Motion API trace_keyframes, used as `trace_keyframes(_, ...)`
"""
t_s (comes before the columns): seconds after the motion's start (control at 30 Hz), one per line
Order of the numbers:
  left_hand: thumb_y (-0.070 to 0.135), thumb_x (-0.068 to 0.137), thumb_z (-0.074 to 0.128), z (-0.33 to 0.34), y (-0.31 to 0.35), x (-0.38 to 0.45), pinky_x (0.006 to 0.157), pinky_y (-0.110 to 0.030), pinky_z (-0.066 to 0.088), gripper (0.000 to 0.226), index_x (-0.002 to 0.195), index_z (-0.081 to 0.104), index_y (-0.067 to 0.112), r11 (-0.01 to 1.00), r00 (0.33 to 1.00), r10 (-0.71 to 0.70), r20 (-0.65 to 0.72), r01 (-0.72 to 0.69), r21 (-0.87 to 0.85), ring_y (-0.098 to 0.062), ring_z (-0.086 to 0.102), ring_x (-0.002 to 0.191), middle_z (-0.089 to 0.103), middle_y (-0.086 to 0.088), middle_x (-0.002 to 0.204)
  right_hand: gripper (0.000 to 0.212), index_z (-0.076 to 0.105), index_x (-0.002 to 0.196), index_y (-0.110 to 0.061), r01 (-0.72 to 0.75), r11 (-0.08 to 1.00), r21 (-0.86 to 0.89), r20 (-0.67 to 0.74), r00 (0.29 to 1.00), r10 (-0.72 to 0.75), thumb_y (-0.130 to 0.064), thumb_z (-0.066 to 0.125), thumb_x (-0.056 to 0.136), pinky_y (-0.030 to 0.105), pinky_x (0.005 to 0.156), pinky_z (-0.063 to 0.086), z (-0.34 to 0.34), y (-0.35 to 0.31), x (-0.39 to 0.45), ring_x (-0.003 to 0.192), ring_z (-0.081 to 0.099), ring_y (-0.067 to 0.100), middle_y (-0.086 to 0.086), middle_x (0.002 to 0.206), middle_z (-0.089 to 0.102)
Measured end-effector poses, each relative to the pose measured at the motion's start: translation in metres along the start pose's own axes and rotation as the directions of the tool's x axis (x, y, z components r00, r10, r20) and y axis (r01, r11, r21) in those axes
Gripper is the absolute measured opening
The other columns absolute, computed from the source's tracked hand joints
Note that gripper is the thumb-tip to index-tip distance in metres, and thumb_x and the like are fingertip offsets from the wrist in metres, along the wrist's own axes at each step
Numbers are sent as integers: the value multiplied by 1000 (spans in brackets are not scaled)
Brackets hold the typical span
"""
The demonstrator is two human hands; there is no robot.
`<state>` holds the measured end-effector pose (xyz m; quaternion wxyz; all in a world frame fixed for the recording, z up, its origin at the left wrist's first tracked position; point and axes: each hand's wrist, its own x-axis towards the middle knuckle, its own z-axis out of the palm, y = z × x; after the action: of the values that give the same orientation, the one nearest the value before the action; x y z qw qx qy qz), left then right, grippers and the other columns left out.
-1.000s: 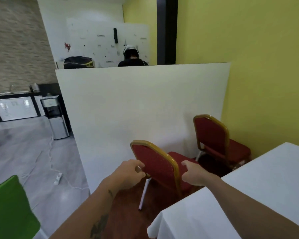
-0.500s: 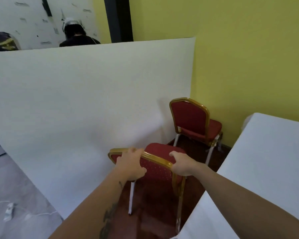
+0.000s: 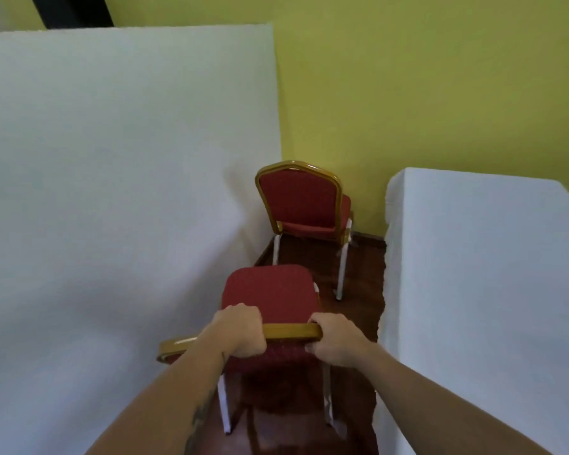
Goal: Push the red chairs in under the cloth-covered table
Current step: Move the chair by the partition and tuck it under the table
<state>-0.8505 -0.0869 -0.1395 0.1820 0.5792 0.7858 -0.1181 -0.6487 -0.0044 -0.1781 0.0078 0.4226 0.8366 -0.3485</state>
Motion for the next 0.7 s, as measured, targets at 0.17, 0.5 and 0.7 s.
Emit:
trace_keyframes(0.17,41,64,65,11,-19,13,76,-38,48,44,108,67,36,951,967,253,-33,-255,-177,-23,61,91,65,5,106,20,54,75,-28,-164,972,168,-268,941,206,-18,60,58,29,51,41,33,-9,-4,69,59,13,-6,77,61)
trace_keyframes(0.5,41,70,64,9,-27,1,79,-37,46,52,122,61,43,872,877,472,-91,-479,-101,-25,63,98,65,7,113,22,66,81,-28,-351,931,97,-266,893,364,-22,76,62,39,70,59,34,-38,-22,78,64,17,-3,83,66)
trace_keyframes(0.7,44,73,65,4,-33,-4,79,-38,53,34,106,67,37,841,839,541,-65,-541,19,-17,63,87,67,13,97,20,68,85,-28,-339,933,118,-251,899,358,-30,81,70,32,70,55,44,-43,-44,79,65,14,-6,82,68)
